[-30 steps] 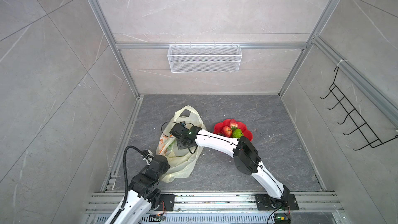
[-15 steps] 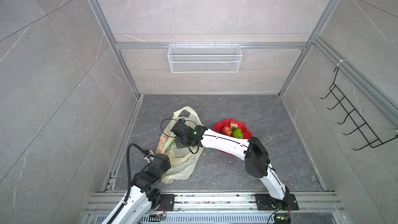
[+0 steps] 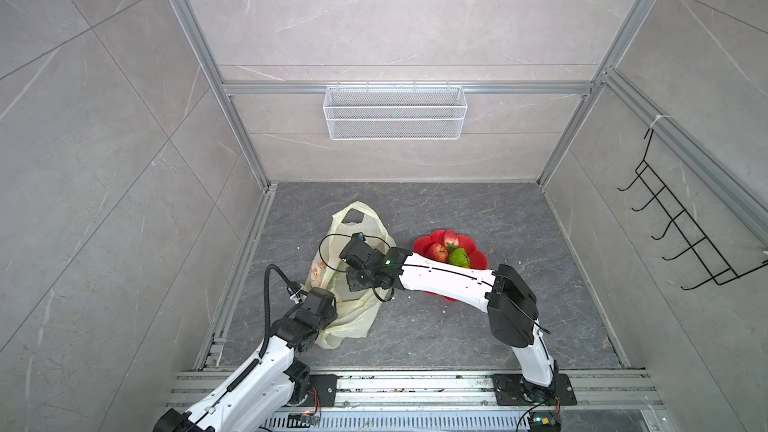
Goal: Take the fake fruits out of the plastic bag
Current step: 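Lift the yellow banana out of the bag and carry it over the red bowl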
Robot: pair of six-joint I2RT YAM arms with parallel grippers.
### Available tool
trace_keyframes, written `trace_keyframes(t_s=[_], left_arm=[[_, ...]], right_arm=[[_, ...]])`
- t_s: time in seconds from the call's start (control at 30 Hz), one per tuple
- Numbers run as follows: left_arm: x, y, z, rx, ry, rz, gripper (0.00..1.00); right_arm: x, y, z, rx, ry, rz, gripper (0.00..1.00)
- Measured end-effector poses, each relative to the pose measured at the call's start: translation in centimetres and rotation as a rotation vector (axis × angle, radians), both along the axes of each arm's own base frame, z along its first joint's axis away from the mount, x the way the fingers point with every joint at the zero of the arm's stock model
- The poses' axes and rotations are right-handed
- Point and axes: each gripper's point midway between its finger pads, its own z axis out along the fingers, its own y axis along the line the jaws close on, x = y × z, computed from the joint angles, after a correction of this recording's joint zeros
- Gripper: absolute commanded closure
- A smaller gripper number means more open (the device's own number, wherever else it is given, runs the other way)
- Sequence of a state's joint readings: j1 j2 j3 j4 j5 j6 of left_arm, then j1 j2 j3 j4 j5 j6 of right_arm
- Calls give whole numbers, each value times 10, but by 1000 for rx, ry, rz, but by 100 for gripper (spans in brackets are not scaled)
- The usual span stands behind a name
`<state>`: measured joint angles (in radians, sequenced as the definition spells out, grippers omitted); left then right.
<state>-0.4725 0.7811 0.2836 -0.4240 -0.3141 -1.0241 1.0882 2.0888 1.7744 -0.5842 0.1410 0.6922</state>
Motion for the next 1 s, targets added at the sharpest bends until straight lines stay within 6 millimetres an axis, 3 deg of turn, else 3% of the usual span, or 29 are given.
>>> trace_keyframes(t_s=[0.3,0.77,1.0], left_arm=[[9,-11,-3,7,47,-40,100],[33,-9,-7,25,119,-64,99],[37,-6,-9,8,129,-67,99]], right_arm=[[-18,-13,44,103,-90,107,76],[-51,-54,151,280,-311,281,77],[-49,-93,165,233,-406,219,77]])
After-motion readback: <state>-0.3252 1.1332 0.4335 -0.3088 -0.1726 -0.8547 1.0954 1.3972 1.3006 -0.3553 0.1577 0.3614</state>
